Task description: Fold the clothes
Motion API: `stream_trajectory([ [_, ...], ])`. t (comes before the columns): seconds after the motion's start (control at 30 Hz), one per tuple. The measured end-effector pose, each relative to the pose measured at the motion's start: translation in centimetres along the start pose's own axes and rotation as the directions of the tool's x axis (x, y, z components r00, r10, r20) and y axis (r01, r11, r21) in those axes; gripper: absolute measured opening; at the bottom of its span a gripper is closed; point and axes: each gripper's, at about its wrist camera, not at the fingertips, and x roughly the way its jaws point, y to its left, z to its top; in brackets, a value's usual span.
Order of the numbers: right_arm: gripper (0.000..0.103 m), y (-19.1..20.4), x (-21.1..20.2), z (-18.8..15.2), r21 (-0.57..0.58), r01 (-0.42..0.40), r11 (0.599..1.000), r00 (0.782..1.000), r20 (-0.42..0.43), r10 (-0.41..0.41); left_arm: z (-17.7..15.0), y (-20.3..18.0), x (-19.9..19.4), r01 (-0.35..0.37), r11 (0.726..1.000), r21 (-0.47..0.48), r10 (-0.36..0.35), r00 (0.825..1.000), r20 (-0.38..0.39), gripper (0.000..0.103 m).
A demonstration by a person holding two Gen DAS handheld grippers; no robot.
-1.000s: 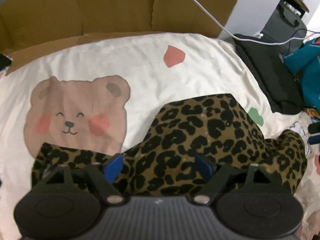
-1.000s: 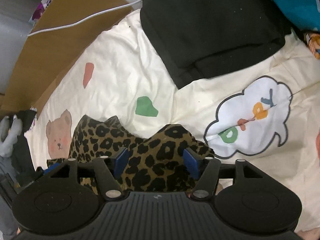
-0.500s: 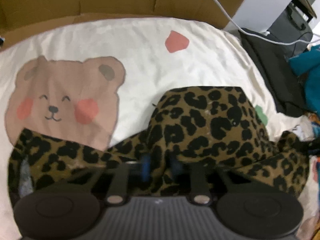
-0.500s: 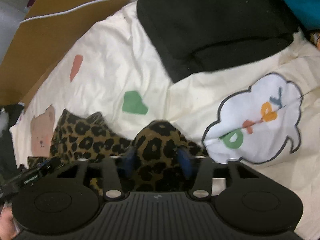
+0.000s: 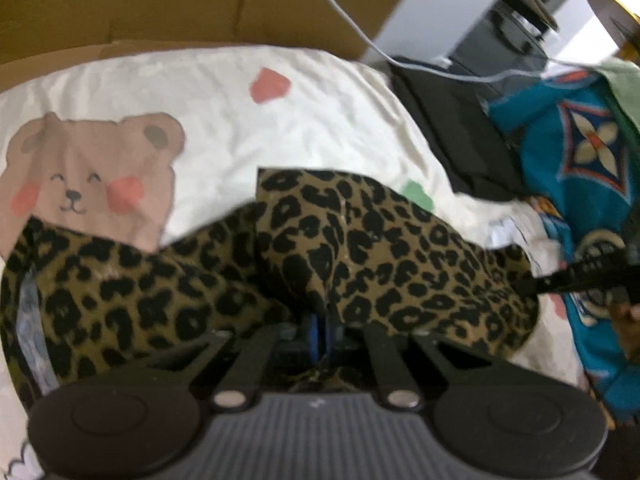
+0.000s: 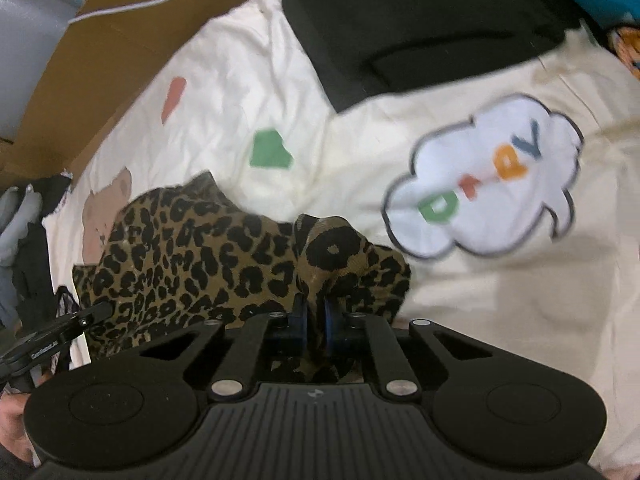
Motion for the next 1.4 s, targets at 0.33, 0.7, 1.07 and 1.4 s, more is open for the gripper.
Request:
stream_trajectory([
  [0.33, 0.005, -2.1, 0.5, -2.8, 0.029, 0.015, 0.999, 0.998, -0.053, -0.013, -4.6, -2.5, -1.1, 0.069, 0.993, 0.091, -0.055, 0.988, -0.146, 0.004],
  [0.7, 0.013, -4.2, -0.2, -4.5, 0.109, 0.011, 0.994, 0.998, -0.07, -0.003, -8.0, -1.7, -1.9, 0.124, 0.987, 0.104, -0.096, 0.965, -0.245, 0.003],
  [1.07, 0.052, -6.7, -1.6, -3.9, 0.286, -0.013, 0.958, 1.0, 0.009, 0.011, -12.0, -1.3, -2.0, 0.161, 0.975, 0.151, -0.099, 0.931, -0.352, 0.003],
  [1.4, 0.052, -5.6, 2.2, -5.1, 0.289, -0.011, 0.957, 0.998, -0.059, 0.029, -10.2, -1.9, -4.2, 0.22, 0.965, 0.142, -0.163, 0.929, -0.331, 0.024],
])
